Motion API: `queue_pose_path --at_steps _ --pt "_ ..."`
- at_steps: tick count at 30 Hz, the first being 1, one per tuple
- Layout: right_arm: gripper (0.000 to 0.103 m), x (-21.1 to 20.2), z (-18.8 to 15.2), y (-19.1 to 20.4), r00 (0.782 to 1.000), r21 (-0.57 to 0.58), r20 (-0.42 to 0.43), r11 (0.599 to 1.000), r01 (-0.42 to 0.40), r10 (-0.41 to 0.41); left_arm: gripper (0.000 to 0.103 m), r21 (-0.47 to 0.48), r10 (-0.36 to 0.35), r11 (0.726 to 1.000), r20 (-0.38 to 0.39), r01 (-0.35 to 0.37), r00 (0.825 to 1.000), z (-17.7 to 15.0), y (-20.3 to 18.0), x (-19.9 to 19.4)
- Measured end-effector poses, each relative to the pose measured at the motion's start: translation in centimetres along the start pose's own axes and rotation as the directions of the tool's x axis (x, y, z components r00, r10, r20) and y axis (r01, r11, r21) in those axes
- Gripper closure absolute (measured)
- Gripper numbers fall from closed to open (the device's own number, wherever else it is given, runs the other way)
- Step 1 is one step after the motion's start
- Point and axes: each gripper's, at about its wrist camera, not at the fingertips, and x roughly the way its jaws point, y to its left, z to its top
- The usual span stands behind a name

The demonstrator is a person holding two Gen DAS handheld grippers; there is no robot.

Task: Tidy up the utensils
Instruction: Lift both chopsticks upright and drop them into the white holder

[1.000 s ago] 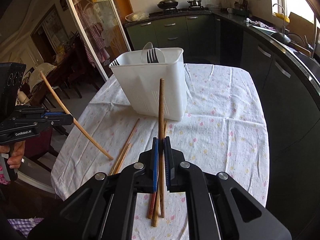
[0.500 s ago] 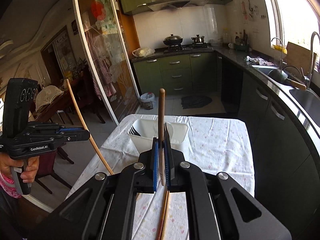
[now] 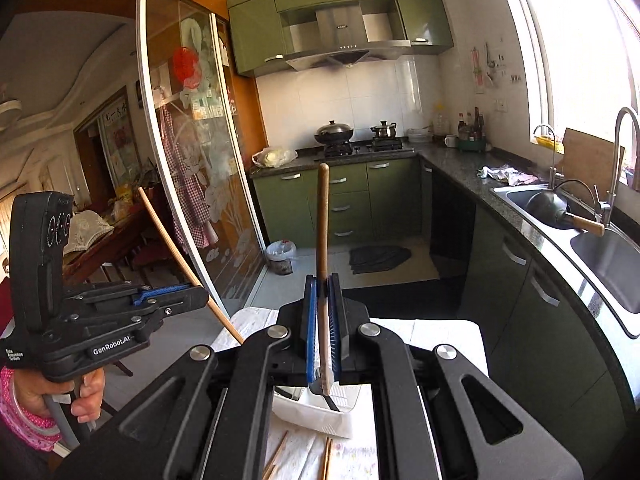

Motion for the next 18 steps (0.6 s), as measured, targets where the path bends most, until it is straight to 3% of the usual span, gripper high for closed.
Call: queue_pose_path --at_steps 10,11,13,15,18 --pt "0.096 9.9 -6.7 -0.8 0.972 -0.029 -0.230 0.999 0.033 -0.039 0.095 0.011 0.033 0.999 -0.186 -0.031 0.982 -4.0 0.8 7.1" --pt "0.096 10.4 -7.1 -0.6 0.968 -0.038 -0.248 0.999 0.029 -0.038 0.092 0.014 0.034 0.999 -0.194 -0.032 0.980 -4.4 0.9 7.3" --pt "0.093 10.6 -8.0 -0.4 0.966 -0.046 -0.257 0.999 0.026 -0.037 0.070 0.011 0.032 0.999 -0.199 -0.030 0.979 -4.7 0.9 7.3" --pt "0.083 10.2 -8.2 -0.4 0.967 -0.046 -0.251 0.999 0.017 -0.028 0.062 0.014 0.029 1.000 -0.190 -0.026 0.981 -5.1 0.8 6.6" --pt "0.082 7.9 -8.2 -0.2 0.976 -0.050 -0.215 0.999 0.006 -0.017 0.055 0.022 0.022 1.000 -0.181 -0.019 0.983 -5.6 0.7 5.1"
